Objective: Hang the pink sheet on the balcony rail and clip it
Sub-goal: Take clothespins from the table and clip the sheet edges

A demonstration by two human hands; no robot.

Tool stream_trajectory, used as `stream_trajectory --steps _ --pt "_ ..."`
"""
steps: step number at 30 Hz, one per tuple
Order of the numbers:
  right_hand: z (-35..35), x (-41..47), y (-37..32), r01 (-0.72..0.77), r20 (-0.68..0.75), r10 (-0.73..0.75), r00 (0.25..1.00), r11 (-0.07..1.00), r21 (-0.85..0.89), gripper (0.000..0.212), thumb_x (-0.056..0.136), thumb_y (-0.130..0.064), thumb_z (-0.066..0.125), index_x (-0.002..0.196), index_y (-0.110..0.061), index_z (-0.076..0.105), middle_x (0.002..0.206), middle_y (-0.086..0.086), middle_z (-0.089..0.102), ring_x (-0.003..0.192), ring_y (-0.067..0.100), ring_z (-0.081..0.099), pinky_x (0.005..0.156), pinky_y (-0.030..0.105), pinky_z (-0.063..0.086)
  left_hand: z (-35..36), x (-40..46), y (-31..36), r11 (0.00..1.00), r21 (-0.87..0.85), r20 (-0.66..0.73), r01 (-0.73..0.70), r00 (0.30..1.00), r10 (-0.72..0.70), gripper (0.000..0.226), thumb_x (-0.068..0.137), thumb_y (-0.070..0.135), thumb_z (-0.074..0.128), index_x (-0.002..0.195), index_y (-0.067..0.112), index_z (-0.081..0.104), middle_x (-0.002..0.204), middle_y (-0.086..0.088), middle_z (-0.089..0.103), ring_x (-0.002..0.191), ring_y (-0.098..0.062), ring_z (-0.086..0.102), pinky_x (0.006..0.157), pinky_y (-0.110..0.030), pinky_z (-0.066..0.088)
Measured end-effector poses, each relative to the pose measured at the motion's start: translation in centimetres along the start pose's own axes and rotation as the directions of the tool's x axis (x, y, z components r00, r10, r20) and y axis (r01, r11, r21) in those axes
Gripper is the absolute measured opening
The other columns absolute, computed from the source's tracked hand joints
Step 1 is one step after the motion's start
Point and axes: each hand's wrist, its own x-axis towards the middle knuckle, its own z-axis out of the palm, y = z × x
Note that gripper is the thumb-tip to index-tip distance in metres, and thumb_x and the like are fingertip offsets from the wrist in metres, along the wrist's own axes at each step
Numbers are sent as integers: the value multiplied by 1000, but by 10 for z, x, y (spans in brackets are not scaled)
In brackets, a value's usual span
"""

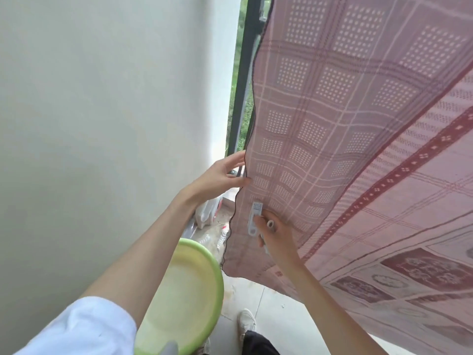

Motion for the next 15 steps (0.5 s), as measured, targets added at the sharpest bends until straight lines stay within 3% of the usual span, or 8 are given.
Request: stream_trajectory --steps 4,7,9,11,15 --pt "3 -6 -10 20 -71 -19 997 1000 4 26 91 -16 54 85 -40 63 61 -8 54 46 10 39 44 18 36 -7 7 3 999 12 105 38 994 -39 66 75 18 70 133 31 41 134 9 50 131 -10 40 104 -41 36" --pt "4 -8 -15 24 -113 -24 993 1000 -1 26 91 -18 54 87 -42 61 62 -4 54 44 9 39 44 19 36 -8 7 -2 998 56 37 30 999 -32 62 63 34 75 121 33 53 118 7 61 119 -14 51 105 -46 37" --pt "5 -9 -17 24 -137 -25 990 1000 -10 23 91 -19 54 89 -41 61 61 0 52 43 8 39 43 18 35 -4 1 -5 996 85 -65 -15 998 21 39 60 38 76 97 34 64 95 11 67 101 -15 62 98 -42 45" --pt "5 -10 -17 33 -152 -36 988 999 -25 18 92 -20 54 96 -34 63 62 -2 53 42 5 40 42 17 35 -1 -6 -9 993 111 -154 -50 986 67 21 64 34 78 83 36 67 85 14 70 88 -12 67 90 -36 51" --pt "8 -11 -18 40 -164 -44 985 999 -29 20 92 -19 53 109 -22 64 64 -6 55 38 2 40 41 15 34 9 -18 -15 978 174 -313 -113 935 164 17 75 13 74 85 26 70 83 8 70 74 7 64 80 -14 51"
